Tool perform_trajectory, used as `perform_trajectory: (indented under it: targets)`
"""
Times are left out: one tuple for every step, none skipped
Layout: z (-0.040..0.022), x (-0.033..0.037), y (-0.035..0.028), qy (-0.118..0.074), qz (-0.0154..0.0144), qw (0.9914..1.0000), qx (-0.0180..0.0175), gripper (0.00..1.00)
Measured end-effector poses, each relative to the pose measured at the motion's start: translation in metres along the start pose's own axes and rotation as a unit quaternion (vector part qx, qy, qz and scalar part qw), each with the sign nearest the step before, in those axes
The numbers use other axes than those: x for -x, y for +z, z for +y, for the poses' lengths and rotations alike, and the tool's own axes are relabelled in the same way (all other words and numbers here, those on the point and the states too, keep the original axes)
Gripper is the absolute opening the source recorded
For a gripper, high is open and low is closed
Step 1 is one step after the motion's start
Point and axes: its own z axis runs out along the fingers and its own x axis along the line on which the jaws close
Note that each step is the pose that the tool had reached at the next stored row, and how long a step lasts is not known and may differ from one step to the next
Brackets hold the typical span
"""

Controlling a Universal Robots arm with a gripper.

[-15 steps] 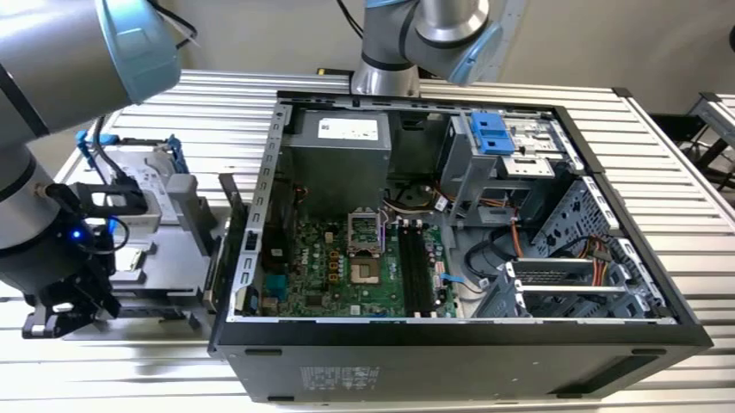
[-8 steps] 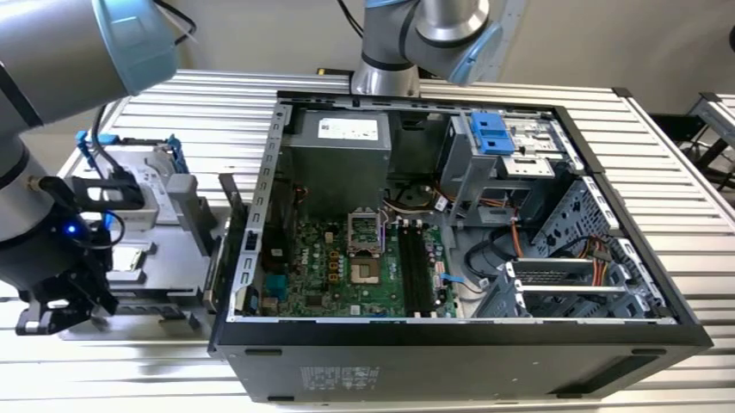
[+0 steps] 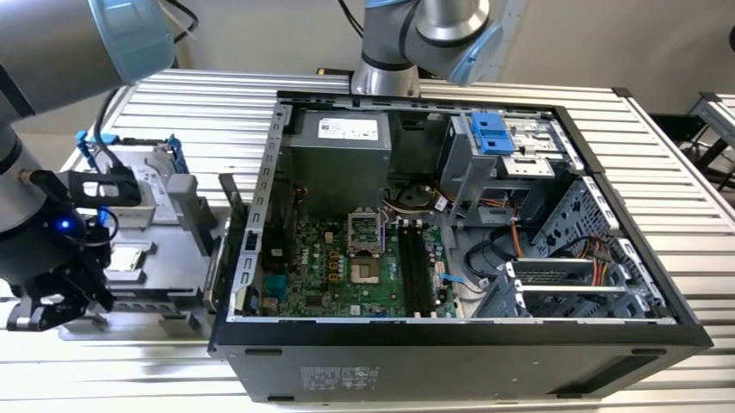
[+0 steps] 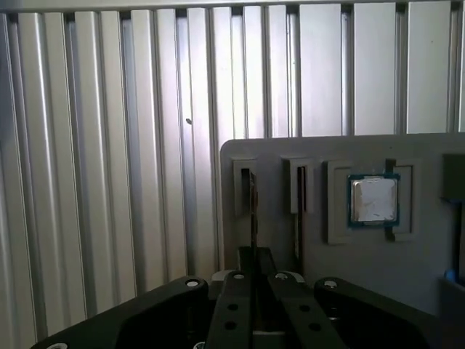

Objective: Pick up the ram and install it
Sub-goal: 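Pick up the ram and move it above insertion slot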

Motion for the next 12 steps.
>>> perform_trajectory:
  targets:
    - [0.0,0.0,-0.0013,0.001,-0.0001,1.0,0.0,0.0]
    - [0.0001,0.0,-0.0029,0.001,-0.0001,1.0,0.0,0.0]
    - [0.0001,0.0,-0.0048,0.001,-0.0001,1.0,0.0,0.0]
    - [0.0001,0.0001,-0.0066,0.001,-0.0002,1.0,-0.0001,0.0]
    - [0.0001,0.0001,-0.0088,0.001,-0.0002,1.0,0.0,0.0]
    - [0.0002,0.0001,-0.0107,0.001,-0.0001,1.0,0.0,0.0]
    - [0.0002,0.0001,-0.0129,0.001,-0.0002,1.0,0.0,0.0]
    - [0.0002,0.0001,-0.0149,0.001,-0.0001,1.0,0.0,0.0]
    - [0.0002,0.0002,-0.0167,0.001,-0.0001,1.0,-0.0001,0.0]
    - [0.0003,0.0002,-0.0185,0.001,-0.0001,1.0,-0.0001,0.0]
    - [0.0003,0.0002,-0.0204,0.001,-0.0001,1.0,0.0,0.0]
    - [0.0003,0.0002,-0.0222,0.001,-0.0001,1.0,0.0,0.0]
